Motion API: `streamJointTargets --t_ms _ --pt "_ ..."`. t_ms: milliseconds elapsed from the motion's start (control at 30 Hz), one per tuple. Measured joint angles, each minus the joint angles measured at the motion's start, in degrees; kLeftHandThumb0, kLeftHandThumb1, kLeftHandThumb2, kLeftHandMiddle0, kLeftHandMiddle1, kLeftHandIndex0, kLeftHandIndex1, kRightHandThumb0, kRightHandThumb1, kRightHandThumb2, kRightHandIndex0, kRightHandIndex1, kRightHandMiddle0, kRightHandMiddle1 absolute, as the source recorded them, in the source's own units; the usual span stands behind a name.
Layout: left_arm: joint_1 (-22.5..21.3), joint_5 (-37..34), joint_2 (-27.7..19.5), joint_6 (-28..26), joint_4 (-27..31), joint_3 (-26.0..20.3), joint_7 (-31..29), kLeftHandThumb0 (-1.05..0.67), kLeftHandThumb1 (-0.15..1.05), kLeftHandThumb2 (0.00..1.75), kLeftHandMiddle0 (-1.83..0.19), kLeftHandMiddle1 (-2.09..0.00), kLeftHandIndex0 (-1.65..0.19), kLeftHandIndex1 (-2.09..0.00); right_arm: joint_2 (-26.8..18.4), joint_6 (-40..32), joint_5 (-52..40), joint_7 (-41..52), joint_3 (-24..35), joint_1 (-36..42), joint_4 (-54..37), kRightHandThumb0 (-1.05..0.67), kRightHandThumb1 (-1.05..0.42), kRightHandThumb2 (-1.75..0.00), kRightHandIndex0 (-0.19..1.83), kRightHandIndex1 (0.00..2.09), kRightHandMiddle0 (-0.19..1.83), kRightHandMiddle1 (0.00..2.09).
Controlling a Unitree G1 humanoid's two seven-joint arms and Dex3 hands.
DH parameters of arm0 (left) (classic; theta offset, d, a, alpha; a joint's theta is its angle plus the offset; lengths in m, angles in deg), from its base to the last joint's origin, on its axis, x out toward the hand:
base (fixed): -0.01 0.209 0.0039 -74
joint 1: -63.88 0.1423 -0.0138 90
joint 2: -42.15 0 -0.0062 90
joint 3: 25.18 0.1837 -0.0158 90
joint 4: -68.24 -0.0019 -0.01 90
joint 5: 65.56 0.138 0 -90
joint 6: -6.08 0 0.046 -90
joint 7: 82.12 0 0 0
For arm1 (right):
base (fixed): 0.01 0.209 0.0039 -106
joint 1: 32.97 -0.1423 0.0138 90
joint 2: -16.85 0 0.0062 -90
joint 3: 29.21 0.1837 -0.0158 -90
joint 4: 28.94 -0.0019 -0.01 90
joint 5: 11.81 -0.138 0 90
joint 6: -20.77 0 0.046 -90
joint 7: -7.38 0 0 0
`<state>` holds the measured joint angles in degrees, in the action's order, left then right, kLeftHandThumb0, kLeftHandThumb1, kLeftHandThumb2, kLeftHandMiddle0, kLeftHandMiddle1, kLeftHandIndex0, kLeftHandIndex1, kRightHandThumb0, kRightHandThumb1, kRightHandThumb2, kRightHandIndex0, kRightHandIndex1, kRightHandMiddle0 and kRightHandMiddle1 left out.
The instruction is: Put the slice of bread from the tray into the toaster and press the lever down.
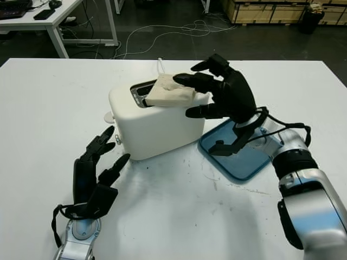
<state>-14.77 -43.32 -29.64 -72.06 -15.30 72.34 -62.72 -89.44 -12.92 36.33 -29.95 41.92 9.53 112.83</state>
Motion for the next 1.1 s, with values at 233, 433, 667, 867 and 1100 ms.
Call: streamJointTargets --t_ms 233,433,667,867,1100 --pt "0.43 -0.08 0.12 0.00 0.24 0.05 0.00 -0.59 0.92 0.16 -0.34 -0.82 -0.54 0.00 0.01 -0.32 0.32 -0.10 -2.27 -2.13 1.28 -0.73 -0.61 0.00 0.17 1.08 0.71 0.20" --pt "0.45 -0.06 0.29 0.00 0.24 0.14 0.00 -0.58 0.92 0.17 -0.33 -0.83 -0.54 0.00 0.35 -1.25 1.13 -2.21 -3.95 -2.42 1.82 -0.52 -0.70 -0.02 0.33 1.26 0.74 0.30" --pt "0.45 -0.09 0.30 0.00 0.24 0.12 0.00 -0.59 0.92 0.17 -0.33 -0.84 -0.54 0.00 0.78 -1.27 4.21 -7.26 -6.06 -2.73 2.14 -0.42 -0.87 -0.01 0.85 1.39 0.87 0.92" --pt "0.45 -0.16 0.30 0.00 0.23 0.10 0.00 -0.58 0.92 0.16 -0.33 -0.85 -0.54 0.00 0.77 -1.60 5.94 -10.45 -7.82 -4.15 2.09 -0.51 -0.90 -0.01 0.96 1.68 0.84 1.18" --pt "0.44 -0.10 0.30 0.00 0.22 0.04 0.00 -0.60 0.92 0.17 -0.33 -0.85 -0.55 0.00 0.43 -8.97 12.59 -18.31 -10.40 -4.23 -1.45 -0.68 -0.92 -0.08 1.30 1.74 0.91 1.39"
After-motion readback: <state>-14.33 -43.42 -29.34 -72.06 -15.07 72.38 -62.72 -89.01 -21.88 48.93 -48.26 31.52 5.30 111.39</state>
